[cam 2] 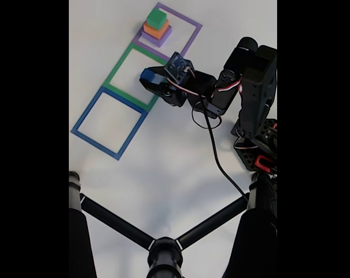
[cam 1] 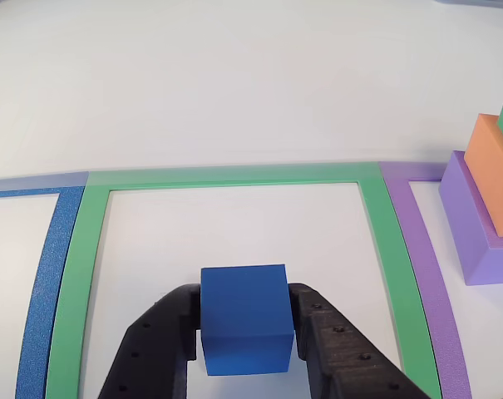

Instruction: Tower of hanoi

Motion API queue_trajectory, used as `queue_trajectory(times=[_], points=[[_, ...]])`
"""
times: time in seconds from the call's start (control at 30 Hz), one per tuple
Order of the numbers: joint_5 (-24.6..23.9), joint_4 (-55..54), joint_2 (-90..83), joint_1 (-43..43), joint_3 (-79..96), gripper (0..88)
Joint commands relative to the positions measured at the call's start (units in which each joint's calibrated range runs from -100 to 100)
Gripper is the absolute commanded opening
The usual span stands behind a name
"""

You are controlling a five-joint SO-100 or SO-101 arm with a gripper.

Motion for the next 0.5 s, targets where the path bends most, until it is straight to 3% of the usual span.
queue_trajectory(times=[0.0, 0.23, 0.47], points=[[0.0, -1.6, 1.0, 1.2, -2.6, 5.0], [0.0, -1.5, 3.6, 1.8, -5.2, 7.4], [0.0, -1.7, 3.6, 1.8, -5.0, 17.9]])
